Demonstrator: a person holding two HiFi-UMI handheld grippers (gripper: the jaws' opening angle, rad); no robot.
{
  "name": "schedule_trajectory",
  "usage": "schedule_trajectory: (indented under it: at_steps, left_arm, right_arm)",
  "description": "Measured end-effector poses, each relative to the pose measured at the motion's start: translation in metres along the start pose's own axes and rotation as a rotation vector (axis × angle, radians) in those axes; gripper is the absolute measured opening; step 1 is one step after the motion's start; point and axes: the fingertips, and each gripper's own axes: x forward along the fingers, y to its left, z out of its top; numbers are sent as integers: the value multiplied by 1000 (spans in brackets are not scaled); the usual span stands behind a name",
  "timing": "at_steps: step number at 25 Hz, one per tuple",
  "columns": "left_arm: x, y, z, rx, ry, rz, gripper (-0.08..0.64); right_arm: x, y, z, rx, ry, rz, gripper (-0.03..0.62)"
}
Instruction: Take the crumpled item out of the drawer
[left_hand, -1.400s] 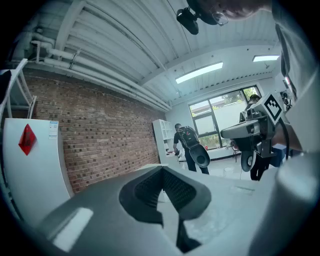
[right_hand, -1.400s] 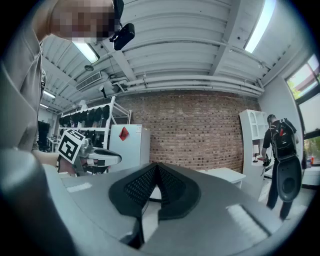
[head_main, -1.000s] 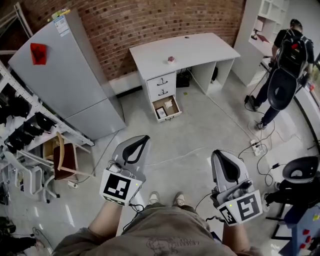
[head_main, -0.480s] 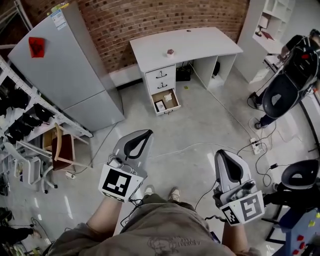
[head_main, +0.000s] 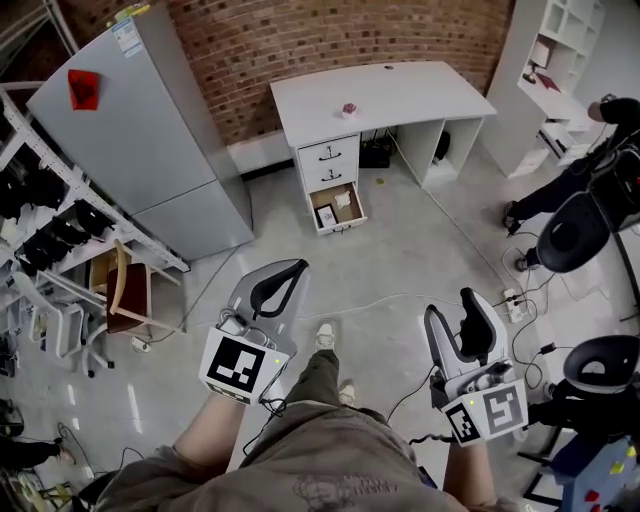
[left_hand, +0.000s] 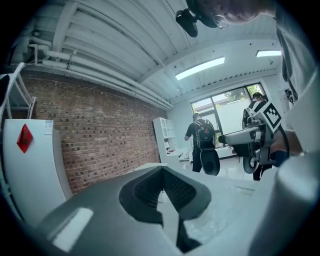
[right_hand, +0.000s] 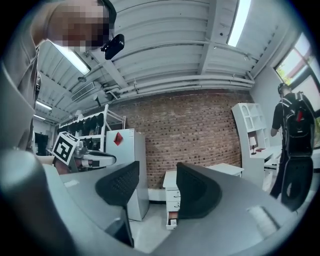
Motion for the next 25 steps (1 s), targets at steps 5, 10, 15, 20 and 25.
schedule_trajectory:
  at_steps: [5, 10, 15, 20, 25]
  left_arm:
    - [20, 18, -19, -27, 20, 8, 1]
    - [52, 46, -29, -50, 24, 13, 0]
    - [100, 87, -46, -77, 47, 7, 1]
    - [158, 137, -55, -77, 51, -15, 2]
    - [213, 192, -66, -36, 75, -27, 2]
  right_arm:
    - [26, -13, -9, 0, 31, 3, 262]
    - [66, -33, -18, 1, 42, -8, 253]
    - [132, -54, -24, -6, 78, 8, 252]
    - [204, -77, -24, -10, 114, 15, 252]
    - [281, -101, -23, 4, 133, 5, 253]
